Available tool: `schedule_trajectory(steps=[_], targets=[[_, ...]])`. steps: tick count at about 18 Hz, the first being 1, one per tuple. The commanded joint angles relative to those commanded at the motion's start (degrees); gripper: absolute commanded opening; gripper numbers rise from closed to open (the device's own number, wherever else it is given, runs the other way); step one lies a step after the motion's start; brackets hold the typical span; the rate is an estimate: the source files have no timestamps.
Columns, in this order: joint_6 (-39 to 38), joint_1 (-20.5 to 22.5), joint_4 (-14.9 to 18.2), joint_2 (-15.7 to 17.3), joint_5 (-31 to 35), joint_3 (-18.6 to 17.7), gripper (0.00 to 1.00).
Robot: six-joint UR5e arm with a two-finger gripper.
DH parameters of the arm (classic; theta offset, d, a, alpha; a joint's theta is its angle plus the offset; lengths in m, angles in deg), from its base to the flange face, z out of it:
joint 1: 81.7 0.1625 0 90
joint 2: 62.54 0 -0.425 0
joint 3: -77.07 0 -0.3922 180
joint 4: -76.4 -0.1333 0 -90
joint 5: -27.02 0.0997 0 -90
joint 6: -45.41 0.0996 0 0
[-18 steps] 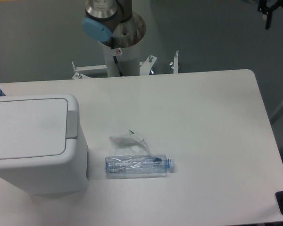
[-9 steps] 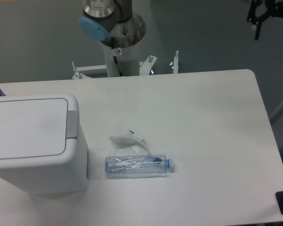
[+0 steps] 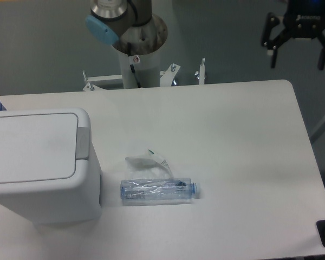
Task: Open the trash can
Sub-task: 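Move the open gripper down toward the trash can lid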
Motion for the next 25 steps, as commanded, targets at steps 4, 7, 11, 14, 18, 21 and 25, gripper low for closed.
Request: schedule_trajectory(steps=[4, 7, 11, 14, 18, 21, 25], targets=[[-7.9, -4.7, 0.4, 0.8, -0.3, -0.4, 1.0], [-14.7, -7.0, 0.0, 1.4, -0.3, -0.4, 1.0], [-22.1, -7.7, 0.1, 1.9, -6.5, -0.4, 1.0], [-25.7, -8.9, 0.3, 2.1, -10.2, -3.4, 1.0], [-25.9, -11.6, 0.1, 2.1, -10.5, -6.6, 1.0], [-25.8, -12.5, -0.2, 1.9, -10.5, -6.9, 1.0], [-26.2, -15.6, -3.5, 1.3, -10.4, -6.9, 1.0]])
